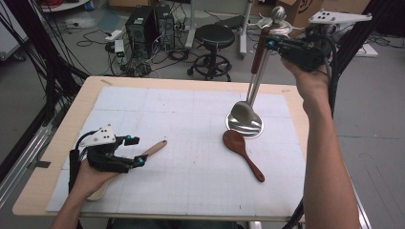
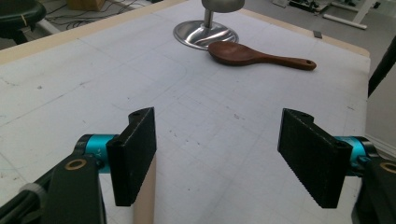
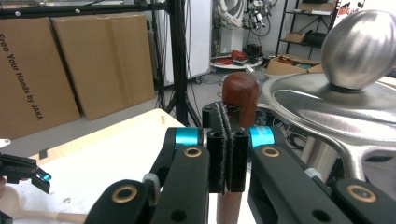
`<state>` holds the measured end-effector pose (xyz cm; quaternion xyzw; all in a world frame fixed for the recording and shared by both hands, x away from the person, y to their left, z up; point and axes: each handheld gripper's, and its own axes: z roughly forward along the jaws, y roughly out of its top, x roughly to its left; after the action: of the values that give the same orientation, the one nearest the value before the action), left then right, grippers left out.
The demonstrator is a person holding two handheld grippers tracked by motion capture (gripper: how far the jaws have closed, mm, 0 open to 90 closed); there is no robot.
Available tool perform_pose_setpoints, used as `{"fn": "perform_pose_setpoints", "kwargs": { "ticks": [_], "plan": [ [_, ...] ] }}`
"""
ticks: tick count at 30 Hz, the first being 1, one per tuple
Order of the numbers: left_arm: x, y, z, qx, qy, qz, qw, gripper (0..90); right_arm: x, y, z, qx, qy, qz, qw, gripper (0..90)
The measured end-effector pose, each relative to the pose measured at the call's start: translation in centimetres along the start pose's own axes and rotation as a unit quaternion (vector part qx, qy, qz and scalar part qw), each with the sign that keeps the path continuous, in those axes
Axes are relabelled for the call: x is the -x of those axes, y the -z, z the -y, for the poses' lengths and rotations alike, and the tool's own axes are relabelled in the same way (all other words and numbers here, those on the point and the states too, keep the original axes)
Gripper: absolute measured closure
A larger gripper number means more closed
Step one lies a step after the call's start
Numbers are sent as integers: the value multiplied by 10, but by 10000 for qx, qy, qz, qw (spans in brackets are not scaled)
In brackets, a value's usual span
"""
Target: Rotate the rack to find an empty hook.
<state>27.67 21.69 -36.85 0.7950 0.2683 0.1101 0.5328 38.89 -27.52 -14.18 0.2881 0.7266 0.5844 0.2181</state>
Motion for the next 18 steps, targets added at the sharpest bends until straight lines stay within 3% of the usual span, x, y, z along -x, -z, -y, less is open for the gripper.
{"fn": "perform_pose_setpoints", "kwargs": {
  "ticks": [8, 18],
  "plan": [
    [0, 1, 0, 17, 4, -10, 10000, 288, -1, -3, -2, -33, 12, -4, 10000, 898],
    [2, -2, 0, -23, -14, 11, 10000, 288, 5, 18, 9, 51, -60, -64, 9999, 899]
  ]
}}
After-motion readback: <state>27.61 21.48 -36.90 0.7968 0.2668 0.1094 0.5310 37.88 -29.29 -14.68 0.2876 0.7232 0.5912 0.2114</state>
